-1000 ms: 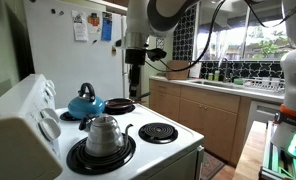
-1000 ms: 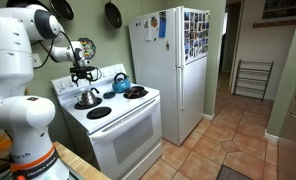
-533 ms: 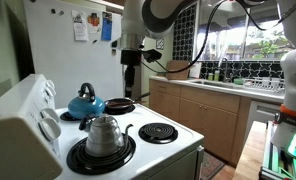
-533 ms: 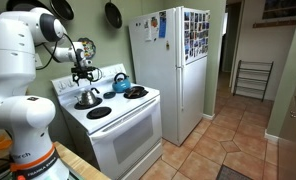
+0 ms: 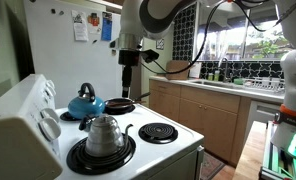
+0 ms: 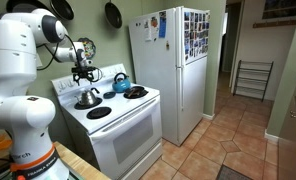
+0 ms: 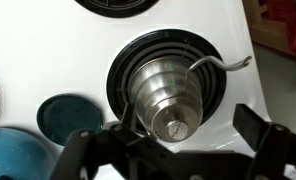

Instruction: Pick up the silver kettle and put it on the bottom left cooker on the stove

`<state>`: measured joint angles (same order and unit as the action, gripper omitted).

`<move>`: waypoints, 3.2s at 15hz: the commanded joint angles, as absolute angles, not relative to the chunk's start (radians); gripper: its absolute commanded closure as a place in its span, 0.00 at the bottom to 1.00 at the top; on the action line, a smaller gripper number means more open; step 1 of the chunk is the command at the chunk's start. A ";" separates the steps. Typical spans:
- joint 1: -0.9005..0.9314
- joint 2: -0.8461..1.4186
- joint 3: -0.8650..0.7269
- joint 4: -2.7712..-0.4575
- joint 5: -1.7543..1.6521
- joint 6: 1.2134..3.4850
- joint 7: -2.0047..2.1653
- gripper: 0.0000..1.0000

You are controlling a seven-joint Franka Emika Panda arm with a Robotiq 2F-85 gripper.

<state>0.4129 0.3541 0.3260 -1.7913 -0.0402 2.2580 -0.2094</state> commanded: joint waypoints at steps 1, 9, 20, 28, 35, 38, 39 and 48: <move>0.429 0.435 0.332 -1.705 -0.050 2.214 -0.158 0.00; 0.522 0.573 0.286 -1.544 -0.147 2.141 0.007 0.00; 0.595 0.713 0.234 -1.350 -0.167 2.072 0.114 0.00; 0.628 0.772 0.206 -1.256 -0.163 2.018 0.130 0.40; 0.643 0.790 0.192 -1.207 -0.160 1.969 0.135 0.86; 0.641 0.773 0.193 -1.213 -0.159 1.951 0.134 0.86; 0.641 0.762 0.192 -1.217 -0.160 1.946 0.136 0.86; 0.621 0.653 0.178 -1.306 -0.146 1.952 0.187 0.86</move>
<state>0.6239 0.7329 0.1874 -1.2330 -0.1432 1.9568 0.1452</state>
